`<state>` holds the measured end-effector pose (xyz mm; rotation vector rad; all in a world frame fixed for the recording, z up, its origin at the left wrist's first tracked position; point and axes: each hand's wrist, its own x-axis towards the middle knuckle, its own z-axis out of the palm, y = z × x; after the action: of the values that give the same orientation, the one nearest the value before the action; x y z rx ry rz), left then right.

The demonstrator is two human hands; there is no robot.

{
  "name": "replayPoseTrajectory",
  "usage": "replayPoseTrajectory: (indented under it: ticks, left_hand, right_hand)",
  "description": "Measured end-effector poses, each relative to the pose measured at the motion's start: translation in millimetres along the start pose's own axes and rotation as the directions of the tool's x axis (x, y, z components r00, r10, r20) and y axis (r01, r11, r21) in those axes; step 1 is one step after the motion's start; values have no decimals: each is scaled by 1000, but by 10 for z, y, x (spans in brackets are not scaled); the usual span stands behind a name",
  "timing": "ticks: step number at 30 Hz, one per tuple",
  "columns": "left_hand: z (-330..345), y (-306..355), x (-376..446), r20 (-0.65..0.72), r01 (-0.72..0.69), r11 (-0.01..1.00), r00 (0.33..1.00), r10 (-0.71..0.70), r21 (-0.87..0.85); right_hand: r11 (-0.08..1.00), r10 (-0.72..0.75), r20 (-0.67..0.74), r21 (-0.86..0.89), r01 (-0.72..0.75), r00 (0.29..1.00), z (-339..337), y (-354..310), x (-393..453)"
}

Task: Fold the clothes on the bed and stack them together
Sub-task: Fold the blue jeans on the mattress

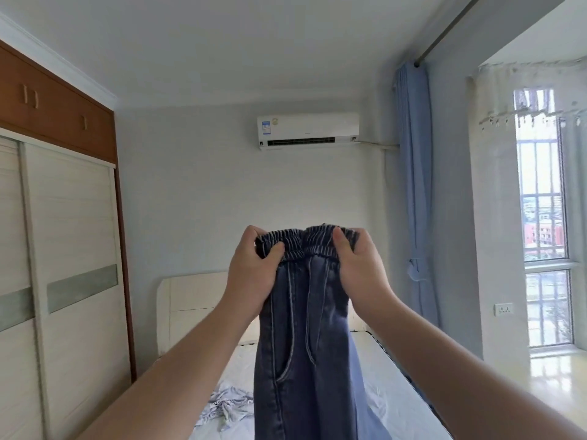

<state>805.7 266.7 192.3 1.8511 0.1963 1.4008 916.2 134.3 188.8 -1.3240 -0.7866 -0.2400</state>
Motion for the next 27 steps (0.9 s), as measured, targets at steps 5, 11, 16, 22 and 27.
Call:
replayPoseTrajectory:
  ticks: [5, 11, 16, 22, 27]
  left_hand:
    - [11, -54, -9, 9, -116, 977, 993, 116, 181]
    - [55, -4, -8, 85, -171, 949, 984, 153, 264]
    - [214, 36, -155, 142, -233, 933, 969, 200, 274]
    - [241, 91, -232, 108, -294, 914, 956, 274, 280]
    - [160, 137, -219, 124, -308, 905, 951, 283, 293]
  right_hand:
    - [981, -114, 102, -146, 129, 988, -45, 17, -17]
    - [933, -114, 280, -299, 200, 953, -141, 79, 43]
    - [993, -7, 137, -114, 23, 990, -122, 233, -25]
    - [990, 122, -31, 72, -120, 992, -115, 240, -56]
    - [999, 14, -161, -32, -20, 987, -159, 180, -11]
